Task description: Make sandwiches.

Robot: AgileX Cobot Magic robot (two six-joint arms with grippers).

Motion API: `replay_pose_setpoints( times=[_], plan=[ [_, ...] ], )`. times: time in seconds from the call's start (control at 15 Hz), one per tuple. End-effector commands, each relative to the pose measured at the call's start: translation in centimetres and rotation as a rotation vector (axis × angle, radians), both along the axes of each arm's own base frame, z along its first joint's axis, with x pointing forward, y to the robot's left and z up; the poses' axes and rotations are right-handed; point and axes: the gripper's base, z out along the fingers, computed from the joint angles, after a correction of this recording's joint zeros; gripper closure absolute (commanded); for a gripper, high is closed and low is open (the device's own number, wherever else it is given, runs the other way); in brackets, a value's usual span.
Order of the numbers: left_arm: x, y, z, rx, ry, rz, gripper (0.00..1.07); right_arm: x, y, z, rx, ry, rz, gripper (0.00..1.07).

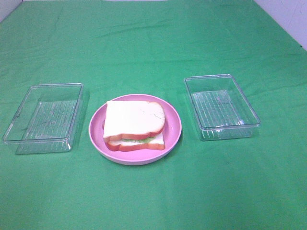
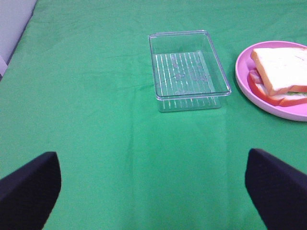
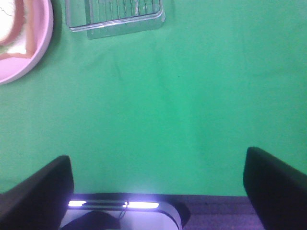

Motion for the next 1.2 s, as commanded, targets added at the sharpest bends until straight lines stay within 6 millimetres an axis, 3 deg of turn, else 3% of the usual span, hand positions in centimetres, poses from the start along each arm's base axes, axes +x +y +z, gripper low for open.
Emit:
replay_pose_setpoints(
  times=[0.07,0.2,0.53,0.73,1.2],
  plan=[
    [-0.2,-0.1,0.1,-0.013,-0.031,0.004,0.09,-3.2,-0.3,-0.1,-0.030,-0.115,0.015,0.15],
    [-0.2,-0.1,0.1,-0.013,-0.031,0.004,0.09,-7.2,-0.6,-1.0,-0.080,-0.302,0.066,0.15],
    [-0.2,-0.1,0.1,-0.013,-0.031,0.004,0.09,-10.9,-0.8,-3.3,-0.081,-0.534,0.052,0.15],
    [-0.2,-0.1,0.1,-0.014,-0.031,0.002,0.09,-10.8,-0.8,-4.3,-0.083,-0.454,0.051,0.15],
    [-0.1,-0.1,0.1,-0.014,-0.025,0.001,0.09,-10.8,-1.1,-4.4,-0.083,-0.450,-0.005,0.15]
  ],
)
